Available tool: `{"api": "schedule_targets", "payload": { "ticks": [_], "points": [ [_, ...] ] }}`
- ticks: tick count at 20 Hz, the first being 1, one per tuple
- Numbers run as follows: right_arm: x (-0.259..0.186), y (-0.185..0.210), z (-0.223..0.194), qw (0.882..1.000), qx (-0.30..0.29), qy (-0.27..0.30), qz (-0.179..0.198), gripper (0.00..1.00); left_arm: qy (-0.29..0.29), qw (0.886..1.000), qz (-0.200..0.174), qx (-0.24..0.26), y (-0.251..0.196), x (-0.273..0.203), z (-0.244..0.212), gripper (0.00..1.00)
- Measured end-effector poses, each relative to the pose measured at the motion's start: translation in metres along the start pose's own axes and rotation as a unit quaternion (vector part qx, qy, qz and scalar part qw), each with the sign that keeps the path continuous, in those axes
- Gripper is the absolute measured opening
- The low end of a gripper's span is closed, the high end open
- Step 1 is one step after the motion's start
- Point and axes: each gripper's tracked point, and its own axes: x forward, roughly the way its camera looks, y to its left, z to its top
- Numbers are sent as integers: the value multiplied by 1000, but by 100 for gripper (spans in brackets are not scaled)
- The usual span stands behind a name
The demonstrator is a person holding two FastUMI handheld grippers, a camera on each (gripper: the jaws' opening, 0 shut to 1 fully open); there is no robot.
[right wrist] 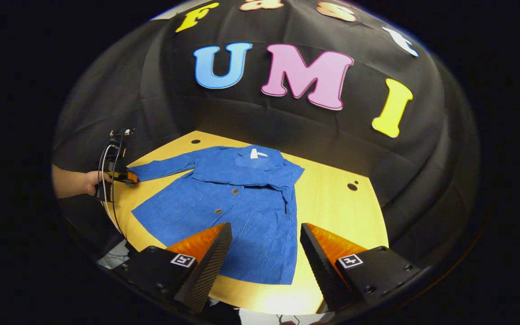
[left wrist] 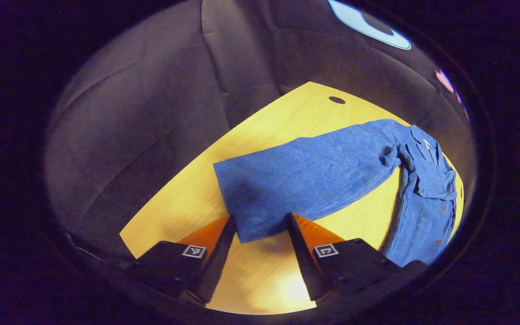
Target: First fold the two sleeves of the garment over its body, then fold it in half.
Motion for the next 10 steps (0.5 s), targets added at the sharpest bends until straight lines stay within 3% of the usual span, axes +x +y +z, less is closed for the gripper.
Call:
{"api": "schedule_targets", "payload": {
  "ticks": [4, 6, 10],
  "points": [
    [0, -13, -13, 999, 30, 16, -12, 98, 11, 999, -18, 25, 1, 5, 8, 14],
    [0, -19, -20, 999, 43, 22, -18, 98, 14, 999, -31, 16, 0, 3, 11, 4],
    [4, -35, -29, 997, 68, 29, -31, 98, 17, 999, -37, 7, 1, 3, 13, 0]
  ]
}}
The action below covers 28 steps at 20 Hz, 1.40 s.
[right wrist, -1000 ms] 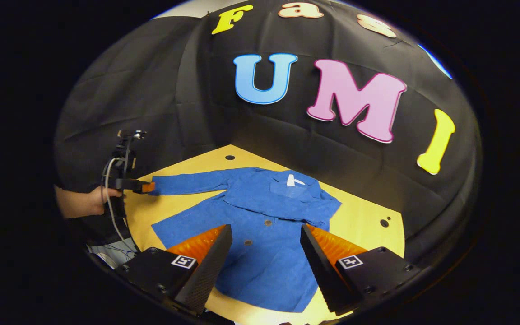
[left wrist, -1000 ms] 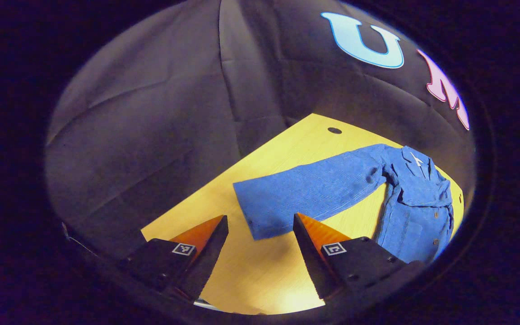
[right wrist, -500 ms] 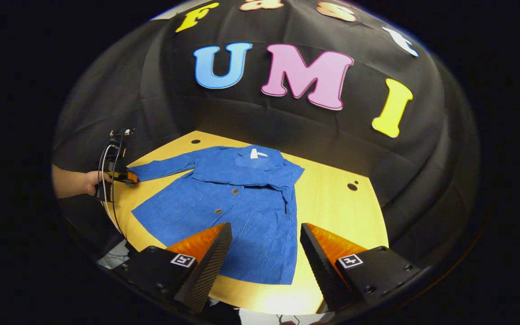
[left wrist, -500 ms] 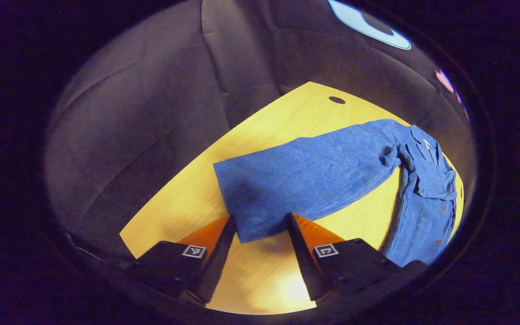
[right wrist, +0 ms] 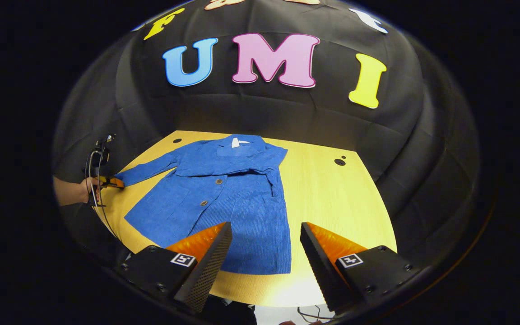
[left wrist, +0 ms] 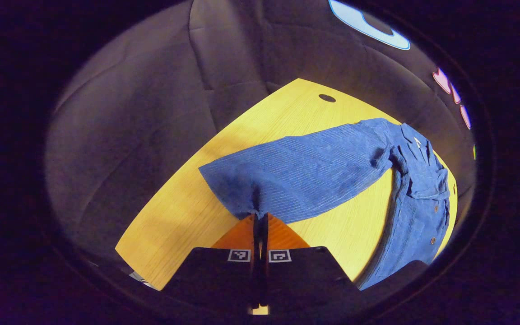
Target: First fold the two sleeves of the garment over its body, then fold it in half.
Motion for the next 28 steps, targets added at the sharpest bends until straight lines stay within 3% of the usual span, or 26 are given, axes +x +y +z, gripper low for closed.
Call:
{"api": "schedule_targets", "payload": {
  "ticks": [2, 4, 10, 13, 16, 20, 21, 23, 24, 28],
  "points": [
    [1, -7, -1, 1000, 10, -1, -6, 98, -18, 1000, -16, 3, -18, -9, 12, 0],
    [3, -14, -3, 1000, 21, -1, -9, 98, -54, 996, -66, 10, -64, -28, 38, 0],
    [7, -35, -23, 999, 45, 5, -24, 98, -131, 965, -206, 97, -260, -100, 91, 0],
    [7, -39, -47, 998, 62, 25, -21, 98, -129, 943, -275, 135, -350, -130, 62, 0],
    [6, -61, -62, 997, 60, 34, -43, 98, -109, 920, -348, 145, -425, -148, 30, 0],
    [4, -89, -70, 994, 80, 36, -64, 98, -93, 908, -386, 132, -490, -152, 8, 1],
    [5, -93, -71, 994, 84, 37, -66, 98, -85, 905, -394, 136, -496, -154, -1, 6],
    [10, -93, -74, 993, 90, 41, -61, 97, -89, 902, -395, 147, -514, -150, -3, 60],
    [13, -91, -75, 993, 92, 43, -57, 97, -100, 907, -379, 156, -501, -153, -5, 88],
    [37, -70, -81, 994, 90, 62, -24, 97, -130, 915, -326, 197, -439, -151, -14, 85]
  ]
}}
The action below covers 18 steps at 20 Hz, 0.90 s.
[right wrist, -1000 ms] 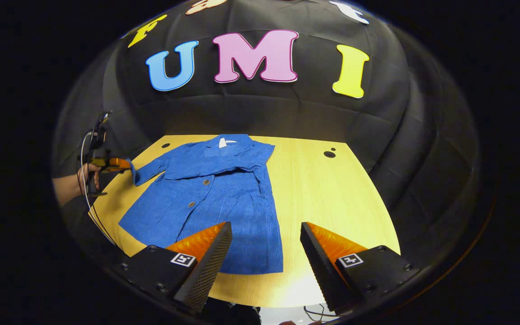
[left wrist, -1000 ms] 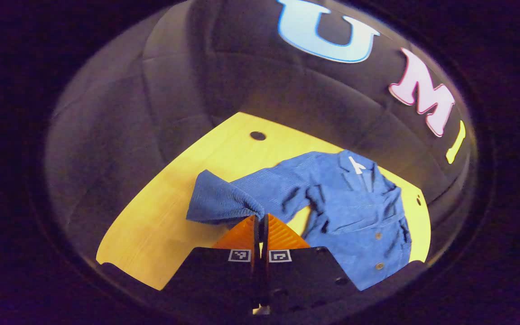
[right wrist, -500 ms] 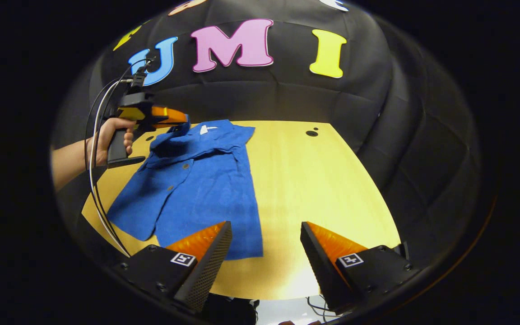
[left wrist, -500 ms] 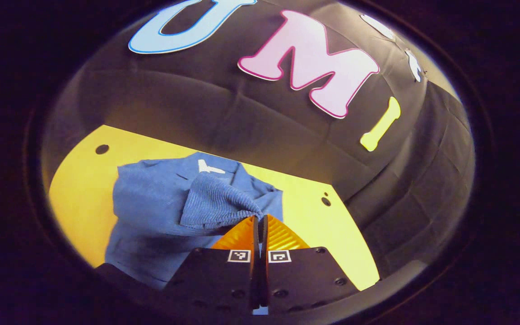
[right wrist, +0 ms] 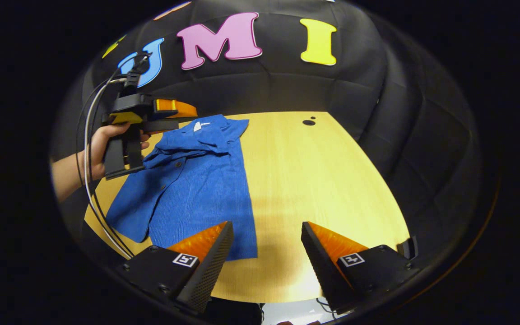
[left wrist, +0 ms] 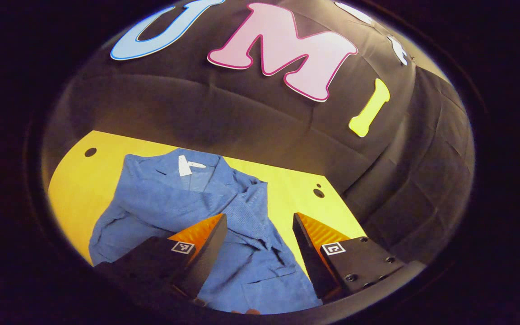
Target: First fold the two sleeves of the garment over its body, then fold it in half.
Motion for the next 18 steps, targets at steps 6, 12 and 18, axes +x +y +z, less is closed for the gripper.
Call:
{"api": "schedule_targets", "payload": {
  "ticks": [6, 12, 18],
  "points": [
    [51, 29, -22, 997, 8, 64, 34, 98, 73, 991, 106, 25, 111, -114, -105, 85],
    [79, 28, -54, 990, 9, 139, 15, 99, 208, 952, 223, -10, 213, -204, -230, 85],
    [82, 36, -70, 985, -26, 170, -5, 100, 239, 949, 203, -25, 203, -201, -254, 82]
  ]
}}
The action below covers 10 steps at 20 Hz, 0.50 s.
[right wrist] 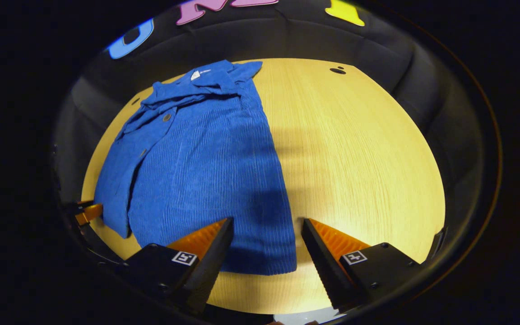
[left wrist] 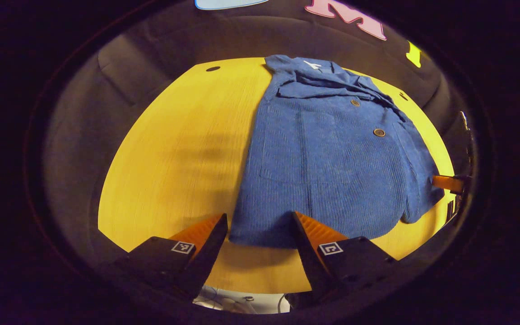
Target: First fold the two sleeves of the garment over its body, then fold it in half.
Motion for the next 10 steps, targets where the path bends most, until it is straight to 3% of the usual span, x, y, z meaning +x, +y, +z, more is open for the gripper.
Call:
{"api": "schedule_targets", "payload": {
  "ticks": [1, 3, 4, 5, 6, 7, 8, 10],
  "points": [
    [0, 2, -2, 1000, -15, 10, -4, 100, -5, 1000, -3, 1, -3, 2, 2, 81],
    [0, 8, 0, 1000, -6, 13, -6, 98, -4, 1000, -10, 11, -8, 2, 0, 64],
    [-1, 11, 0, 1000, 0, 13, -8, 72, -4, 1000, -14, 15, -10, 2, 1, 58],
    [-1, 15, 0, 1000, -1, 15, -4, 75, 0, 1000, -19, 19, -14, 4, 1, 41],
    [-2, 19, 0, 1000, -2, 14, -1, 64, -2, 1000, -18, 20, -17, 3, 3, 31],
    [-1, 24, 0, 1000, -1, 16, 7, 67, -3, 1000, -16, 20, -18, 3, 2, 12],
    [0, 29, 0, 1000, -2, 20, 12, 46, -4, 999, -26, 26, -21, 4, 3, 6],
    [1, 34, 1, 999, -23, 15, 30, 5, -6, 999, -42, 17, -27, 2, 5, 6]
  ]
}}
